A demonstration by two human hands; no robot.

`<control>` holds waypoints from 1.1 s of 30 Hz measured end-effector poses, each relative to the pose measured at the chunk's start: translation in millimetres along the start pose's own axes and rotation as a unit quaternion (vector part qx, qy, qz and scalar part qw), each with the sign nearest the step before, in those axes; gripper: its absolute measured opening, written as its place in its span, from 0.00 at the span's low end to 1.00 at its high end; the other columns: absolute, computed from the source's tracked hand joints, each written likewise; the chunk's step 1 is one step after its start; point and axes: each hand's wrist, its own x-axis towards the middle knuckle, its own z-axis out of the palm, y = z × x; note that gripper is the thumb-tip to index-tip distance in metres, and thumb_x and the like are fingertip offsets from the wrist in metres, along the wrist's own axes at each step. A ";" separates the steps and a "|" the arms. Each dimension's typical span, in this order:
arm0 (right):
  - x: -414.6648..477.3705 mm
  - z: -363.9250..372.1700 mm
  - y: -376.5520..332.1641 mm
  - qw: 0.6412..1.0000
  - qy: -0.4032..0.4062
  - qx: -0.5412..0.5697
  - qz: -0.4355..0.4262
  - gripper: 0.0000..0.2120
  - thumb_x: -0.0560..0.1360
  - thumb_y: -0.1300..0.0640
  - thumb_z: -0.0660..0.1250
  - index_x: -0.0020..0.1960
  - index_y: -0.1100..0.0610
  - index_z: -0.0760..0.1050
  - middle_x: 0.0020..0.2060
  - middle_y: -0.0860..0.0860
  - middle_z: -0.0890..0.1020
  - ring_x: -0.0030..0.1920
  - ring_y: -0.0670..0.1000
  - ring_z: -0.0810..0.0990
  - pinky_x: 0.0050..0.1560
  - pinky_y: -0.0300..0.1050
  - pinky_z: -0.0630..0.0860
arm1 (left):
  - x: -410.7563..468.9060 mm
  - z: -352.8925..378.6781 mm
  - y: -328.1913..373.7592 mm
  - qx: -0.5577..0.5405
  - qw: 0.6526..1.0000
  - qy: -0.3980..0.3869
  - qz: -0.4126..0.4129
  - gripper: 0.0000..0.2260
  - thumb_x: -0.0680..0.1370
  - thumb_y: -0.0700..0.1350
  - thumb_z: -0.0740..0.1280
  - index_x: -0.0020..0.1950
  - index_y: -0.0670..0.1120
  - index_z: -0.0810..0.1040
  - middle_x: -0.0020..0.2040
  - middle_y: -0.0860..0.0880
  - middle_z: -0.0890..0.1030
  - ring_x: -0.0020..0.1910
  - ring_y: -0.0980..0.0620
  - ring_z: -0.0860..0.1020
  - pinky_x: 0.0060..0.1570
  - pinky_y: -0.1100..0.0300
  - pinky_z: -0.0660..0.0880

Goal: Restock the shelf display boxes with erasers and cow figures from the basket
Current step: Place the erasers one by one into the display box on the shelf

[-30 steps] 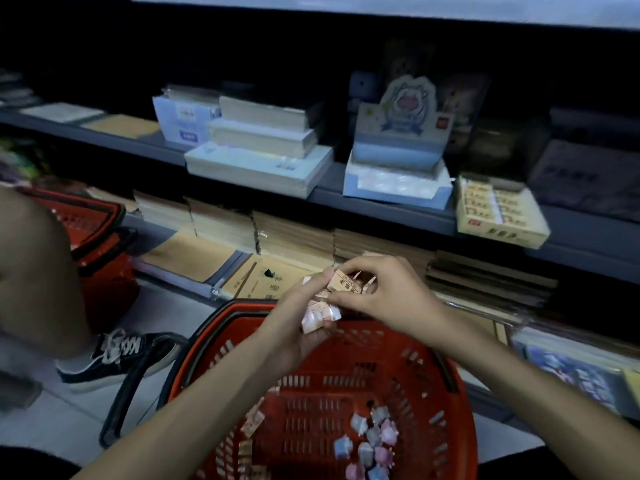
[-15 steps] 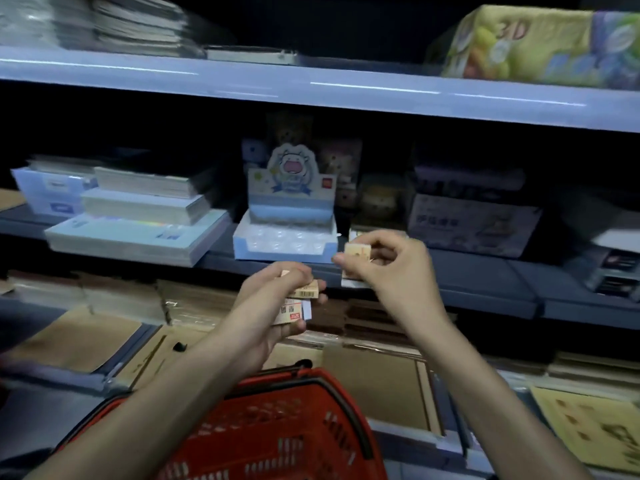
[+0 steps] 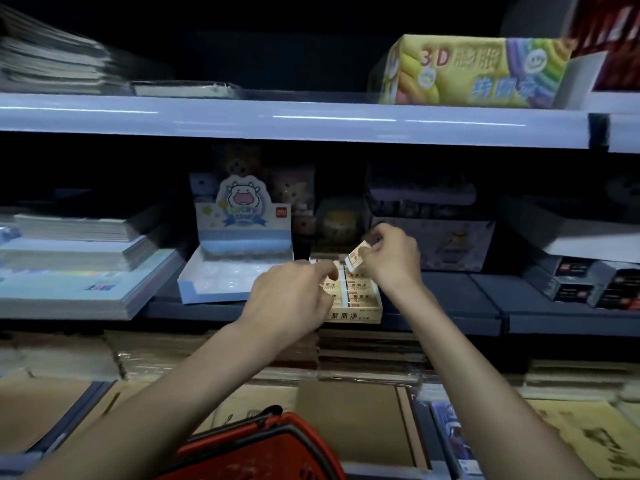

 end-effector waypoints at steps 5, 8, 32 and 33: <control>-0.7 20.8 9.0 0.998 -0.011 -0.058 0.003 0.08 0.79 0.56 0.71 0.57 0.56 0.80 0.48 0.55 0.85 0.52 0.58 0.82 0.47 0.49 0.79 | -1.6 8.3 0.4 0.131 0.990 -0.027 0.053 0.17 0.79 0.48 0.60 0.68 0.57 0.74 0.54 0.48 0.81 0.52 0.42 0.80 0.42 0.53 0.72; 2.2 21.9 12.4 0.996 -0.029 -0.081 -0.006 0.11 0.79 0.55 0.71 0.59 0.58 0.80 0.48 0.55 0.84 0.51 0.58 0.82 0.48 0.50 0.80 | -6.2 11.2 -0.3 0.152 0.986 -0.029 0.054 0.13 0.80 0.50 0.59 0.64 0.55 0.75 0.53 0.49 0.81 0.51 0.42 0.80 0.42 0.52 0.72; 6.9 26.5 12.6 0.961 -0.025 -0.267 -0.069 0.04 0.78 0.56 0.72 0.52 0.53 0.83 0.51 0.54 0.82 0.50 0.57 0.82 0.44 0.49 0.78 | -11.5 -1.1 -3.4 0.176 0.976 -0.096 0.082 0.12 0.79 0.47 0.60 0.61 0.53 0.76 0.54 0.48 0.80 0.50 0.42 0.80 0.41 0.54 0.67; 5.3 25.1 11.4 0.960 -0.025 -0.269 -0.068 0.04 0.78 0.55 0.72 0.52 0.54 0.82 0.51 0.54 0.82 0.50 0.57 0.82 0.44 0.49 0.78 | -11.5 -1.0 -3.6 0.171 0.977 -0.093 0.083 0.13 0.79 0.47 0.60 0.62 0.53 0.76 0.55 0.47 0.80 0.51 0.41 0.80 0.42 0.53 0.69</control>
